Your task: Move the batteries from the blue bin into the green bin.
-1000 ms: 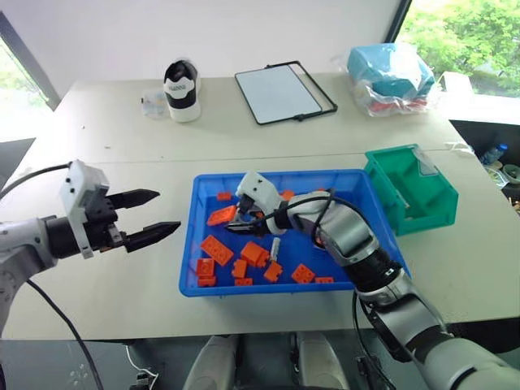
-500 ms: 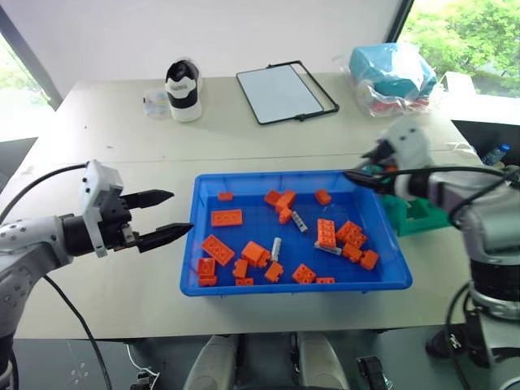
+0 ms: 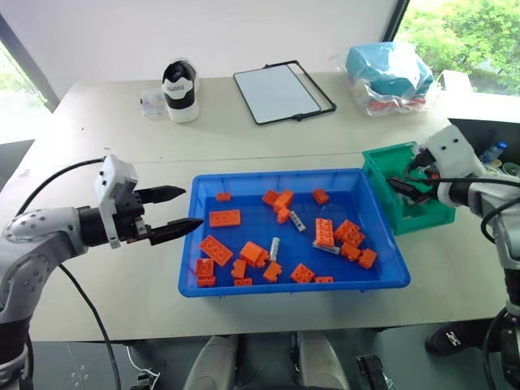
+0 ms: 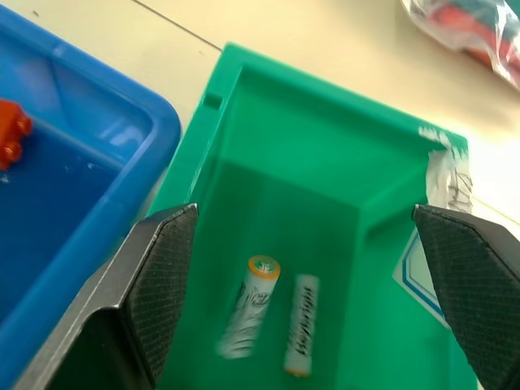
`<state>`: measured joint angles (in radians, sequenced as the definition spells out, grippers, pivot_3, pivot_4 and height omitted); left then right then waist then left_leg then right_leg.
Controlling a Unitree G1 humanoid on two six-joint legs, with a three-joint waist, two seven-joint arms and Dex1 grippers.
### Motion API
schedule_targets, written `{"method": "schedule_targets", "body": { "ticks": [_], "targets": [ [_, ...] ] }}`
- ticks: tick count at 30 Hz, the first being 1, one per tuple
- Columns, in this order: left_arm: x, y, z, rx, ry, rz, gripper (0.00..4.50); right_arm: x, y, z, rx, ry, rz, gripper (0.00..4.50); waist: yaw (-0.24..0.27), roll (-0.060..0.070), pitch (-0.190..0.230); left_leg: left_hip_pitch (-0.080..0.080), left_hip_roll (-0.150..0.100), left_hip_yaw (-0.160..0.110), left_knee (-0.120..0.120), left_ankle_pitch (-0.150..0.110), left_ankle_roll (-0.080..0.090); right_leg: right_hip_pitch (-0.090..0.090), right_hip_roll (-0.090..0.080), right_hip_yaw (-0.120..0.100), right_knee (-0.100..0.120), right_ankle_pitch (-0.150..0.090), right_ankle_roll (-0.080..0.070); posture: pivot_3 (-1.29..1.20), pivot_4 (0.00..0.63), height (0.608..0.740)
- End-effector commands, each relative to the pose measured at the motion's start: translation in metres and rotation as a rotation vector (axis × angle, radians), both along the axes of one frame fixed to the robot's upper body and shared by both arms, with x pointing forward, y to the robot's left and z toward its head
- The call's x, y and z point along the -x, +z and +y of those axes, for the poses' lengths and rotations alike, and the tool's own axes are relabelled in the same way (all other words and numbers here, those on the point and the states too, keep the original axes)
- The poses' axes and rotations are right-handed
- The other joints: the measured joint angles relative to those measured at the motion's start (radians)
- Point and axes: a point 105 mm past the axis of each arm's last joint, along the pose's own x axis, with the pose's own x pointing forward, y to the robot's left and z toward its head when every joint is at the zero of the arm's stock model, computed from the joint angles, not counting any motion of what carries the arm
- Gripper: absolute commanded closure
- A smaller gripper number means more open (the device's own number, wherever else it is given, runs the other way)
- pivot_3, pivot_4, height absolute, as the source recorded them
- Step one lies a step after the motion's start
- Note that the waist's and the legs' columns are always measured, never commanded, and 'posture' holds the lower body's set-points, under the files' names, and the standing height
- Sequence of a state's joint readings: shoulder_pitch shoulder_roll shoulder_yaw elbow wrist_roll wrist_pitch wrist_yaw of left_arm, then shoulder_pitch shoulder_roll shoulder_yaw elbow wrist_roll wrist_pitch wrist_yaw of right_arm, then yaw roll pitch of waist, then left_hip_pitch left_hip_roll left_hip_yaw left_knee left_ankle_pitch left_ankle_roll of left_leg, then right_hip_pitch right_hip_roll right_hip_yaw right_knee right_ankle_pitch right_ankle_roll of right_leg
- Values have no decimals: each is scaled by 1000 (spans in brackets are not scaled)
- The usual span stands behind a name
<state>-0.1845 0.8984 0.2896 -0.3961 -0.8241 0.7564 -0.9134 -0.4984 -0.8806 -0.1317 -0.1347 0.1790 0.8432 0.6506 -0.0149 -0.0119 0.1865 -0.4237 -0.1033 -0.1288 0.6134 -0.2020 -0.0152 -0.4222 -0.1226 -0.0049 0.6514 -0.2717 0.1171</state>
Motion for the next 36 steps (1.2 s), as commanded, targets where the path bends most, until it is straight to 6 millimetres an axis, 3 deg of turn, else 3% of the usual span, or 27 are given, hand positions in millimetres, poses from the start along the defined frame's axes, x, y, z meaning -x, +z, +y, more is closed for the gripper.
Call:
{"method": "schedule_targets", "body": {
  "ticks": [1,6,11,19,28,36],
  "targets": [
    [5,10,-2,1,-17,-46,0,7,33,48,-59,208,-86,25,-2,0,0,0,0,0,0,0,0,0,0,0,0,0,0,0,150,731],
    [8,11,-5,-4,-32,-40,0,39,16,121,-84,588,36,25,1,0,0,0,1,-1,0,0,0,0,1,0,0,0,0,0,150,731],
    [9,12,-9,-5,-46,-39,0,65,-12,160,-82,868,201,25,5,0,0,0,0,-1,1,0,0,2,1,0,-1,0,0,0,150,731],
    [13,13,-12,-1,-46,-44,0,50,-58,170,15,945,288,25,2,-1,0,0,1,-1,1,0,0,2,1,0,-1,0,0,0,150,731],
    [19,12,-9,-2,-18,-44,0,42,-79,171,41,969,328,25,1,-1,0,0,1,-1,1,0,0,1,2,0,-1,0,0,0,150,731],
    [20,16,-2,-9,-2,-54,0,53,-87,191,-17,994,326,25,2,-1,0,0,1,-2,1,0,0,1,2,0,-1,1,0,0,150,731]
  ]
}}
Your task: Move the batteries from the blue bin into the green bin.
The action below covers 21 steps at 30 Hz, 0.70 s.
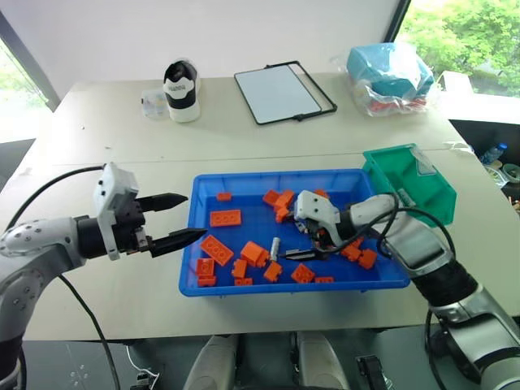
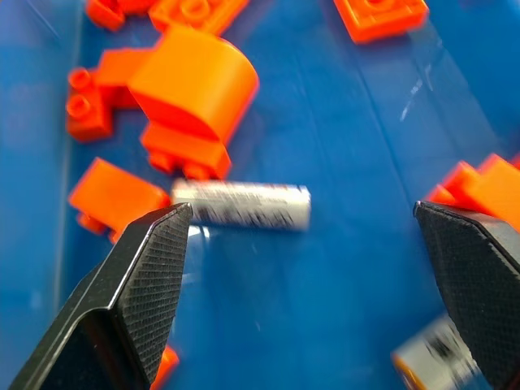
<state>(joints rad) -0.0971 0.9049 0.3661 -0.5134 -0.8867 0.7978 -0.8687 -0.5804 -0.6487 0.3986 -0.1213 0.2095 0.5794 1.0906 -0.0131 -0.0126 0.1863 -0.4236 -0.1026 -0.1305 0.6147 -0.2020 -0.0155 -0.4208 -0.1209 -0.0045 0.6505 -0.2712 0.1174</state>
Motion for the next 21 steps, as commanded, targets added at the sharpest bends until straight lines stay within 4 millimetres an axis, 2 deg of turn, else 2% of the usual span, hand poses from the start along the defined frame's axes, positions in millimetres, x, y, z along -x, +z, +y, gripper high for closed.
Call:
{"method": "schedule_targets", "body": {
  "ticks": [1,9,18,21],
  "targets": [
    [1,16,3,-3,-2,-56,0,7,1,7,-22,20,-19,25,2,0,0,0,0,0,0,0,0,0,0,0,0,0,0,0,150,731],
    [-3,17,4,-8,-2,-62,0,19,-6,7,-21,15,38,25,1,0,0,0,0,0,0,0,0,0,0,0,0,0,0,0,150,731],
    [-7,18,4,-7,-9,-68,0,2,-20,5,17,-99,9,25,0,0,-1,1,0,0,0,0,0,0,0,0,0,0,0,0,150,731],
    [-8,18,4,-7,-11,-68,0,1,-21,5,27,-95,-3,849,2,-1,-1,2,0,0,0,0,0,2,0,0,0,0,0,0,150,731]
  ]
}}
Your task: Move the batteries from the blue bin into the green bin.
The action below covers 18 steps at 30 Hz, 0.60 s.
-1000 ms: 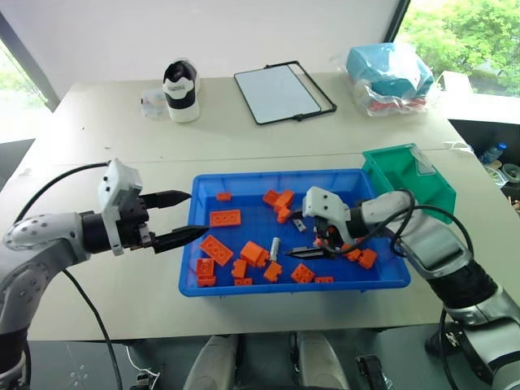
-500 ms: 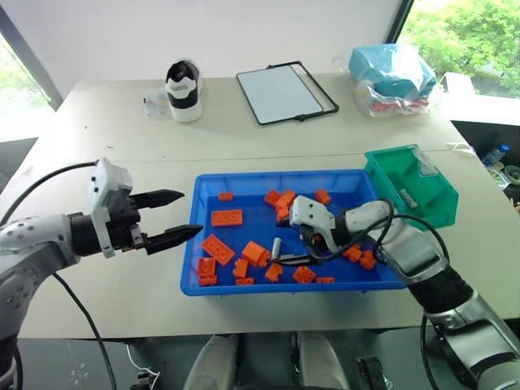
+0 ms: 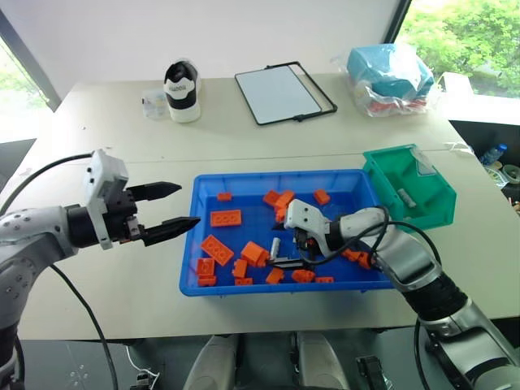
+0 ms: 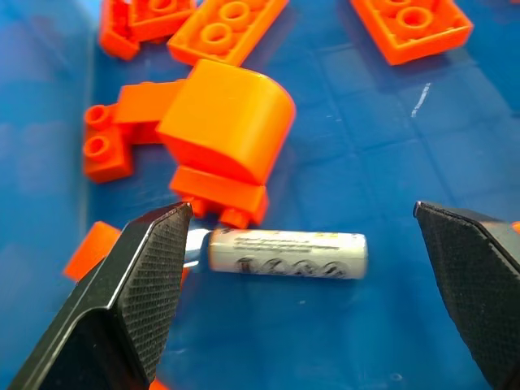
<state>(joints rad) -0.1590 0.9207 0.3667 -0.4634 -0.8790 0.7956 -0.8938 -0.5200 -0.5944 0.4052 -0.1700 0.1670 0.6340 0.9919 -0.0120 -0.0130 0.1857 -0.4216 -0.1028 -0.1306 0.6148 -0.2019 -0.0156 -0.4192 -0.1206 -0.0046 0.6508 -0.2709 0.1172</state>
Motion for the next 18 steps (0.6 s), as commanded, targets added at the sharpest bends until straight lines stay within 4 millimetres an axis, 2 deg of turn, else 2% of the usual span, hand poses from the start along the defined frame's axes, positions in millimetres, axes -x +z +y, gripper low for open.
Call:
{"method": "schedule_targets", "body": {
  "ticks": [1,3,10,12,15,17,18],
  "targets": [
    [-1,7,0,-9,-10,-39,0,-1,-6,-3,31,-15,-1,1303,1,0,0,0,0,0,0,0,0,0,0,0,0,0,0,0,150,731],
    [-2,8,1,-6,-8,-42,0,1,-5,-3,29,-9,-5,2250,-1,0,0,0,0,0,0,0,0,0,0,0,0,0,0,0,150,731],
    [-4,8,1,-6,-10,-50,0,5,4,-3,22,5,-28,2243,-1,0,0,0,0,0,0,0,0,0,0,0,0,0,0,0,150,731],
    [-4,7,1,-7,-11,-50,0,4,20,-3,-14,-13,-52,2243,-1,0,0,0,0,0,0,0,0,0,0,0,0,0,0,0,150,731],
    [-4,6,1,-10,-14,-52,0,-5,62,-17,-90,-106,-141,2243,1,0,0,0,0,0,0,0,0,0,0,0,0,0,0,0,150,731],
    [-4,5,1,-11,-15,-49,0,-15,85,-38,-113,-218,-211,2243,2,0,0,0,0,0,0,0,0,0,0,0,0,0,0,0,150,731],
    [-3,4,1,-10,-14,-46,0,-24,99,-56,-121,-315,-256,2243,3,0,0,0,0,0,0,0,0,0,0,0,0,0,0,0,150,731]
  ]
}}
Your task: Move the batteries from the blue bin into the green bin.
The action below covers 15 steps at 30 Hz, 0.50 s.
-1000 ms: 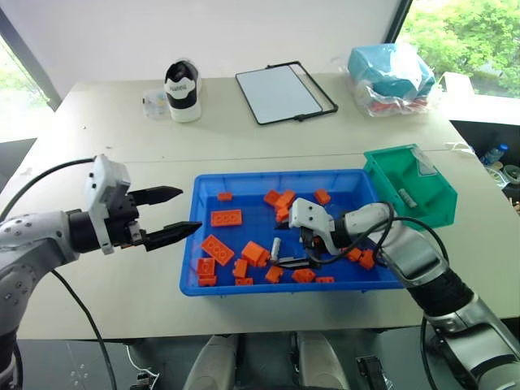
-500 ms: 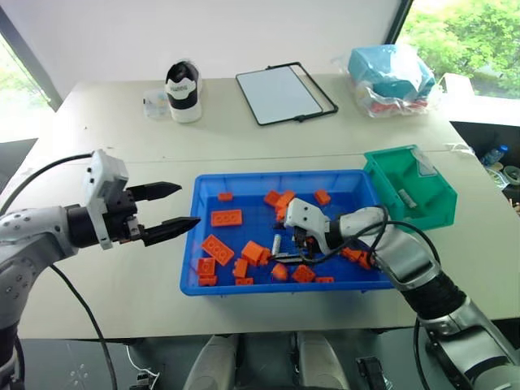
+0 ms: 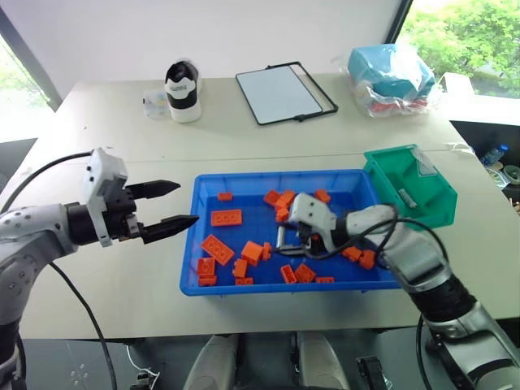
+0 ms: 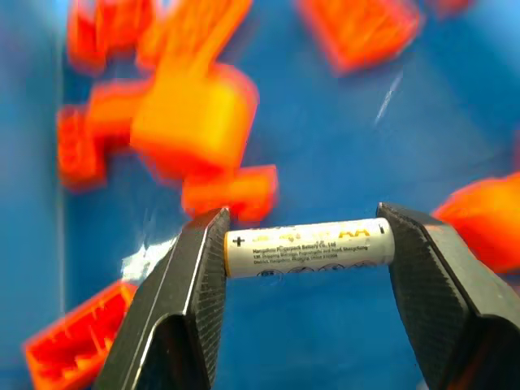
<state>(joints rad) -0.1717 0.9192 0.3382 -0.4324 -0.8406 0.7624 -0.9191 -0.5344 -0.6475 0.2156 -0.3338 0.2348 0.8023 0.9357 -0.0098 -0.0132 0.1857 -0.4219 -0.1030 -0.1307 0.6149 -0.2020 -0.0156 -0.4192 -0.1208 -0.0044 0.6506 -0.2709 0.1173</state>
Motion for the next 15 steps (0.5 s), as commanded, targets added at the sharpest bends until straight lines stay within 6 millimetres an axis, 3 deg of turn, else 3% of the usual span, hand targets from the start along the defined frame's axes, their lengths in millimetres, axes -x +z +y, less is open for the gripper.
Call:
{"method": "schedule_targets", "body": {
  "ticks": [1,3,6,11,15],
  "targets": [
    [1,6,0,3,-8,-38,0,-21,57,-50,-59,-258,-184,2243,2,0,0,0,0,0,0,0,0,0,0,0,0,0,0,0,150,731],
    [1,6,0,7,-10,-36,0,-29,71,-87,-61,-429,-226,2243,6,0,0,0,0,0,0,0,0,0,0,0,0,0,0,0,150,731],
    [2,6,-4,26,-27,-32,0,-29,73,-144,-6,-658,-245,2243,12,0,0,0,0,0,-1,0,0,0,-1,0,0,0,0,0,150,731],
    [1,8,-13,41,-66,-30,0,-28,68,-194,66,-877,-261,2243,11,0,0,0,1,2,0,0,0,0,-1,0,0,0,0,0,150,731],
    [0,10,-17,48,-95,-29,0,-33,64,-202,96,-927,-271,272,1,0,0,0,1,3,0,0,0,0,-1,0,0,0,0,0,150,731]
  ]
}}
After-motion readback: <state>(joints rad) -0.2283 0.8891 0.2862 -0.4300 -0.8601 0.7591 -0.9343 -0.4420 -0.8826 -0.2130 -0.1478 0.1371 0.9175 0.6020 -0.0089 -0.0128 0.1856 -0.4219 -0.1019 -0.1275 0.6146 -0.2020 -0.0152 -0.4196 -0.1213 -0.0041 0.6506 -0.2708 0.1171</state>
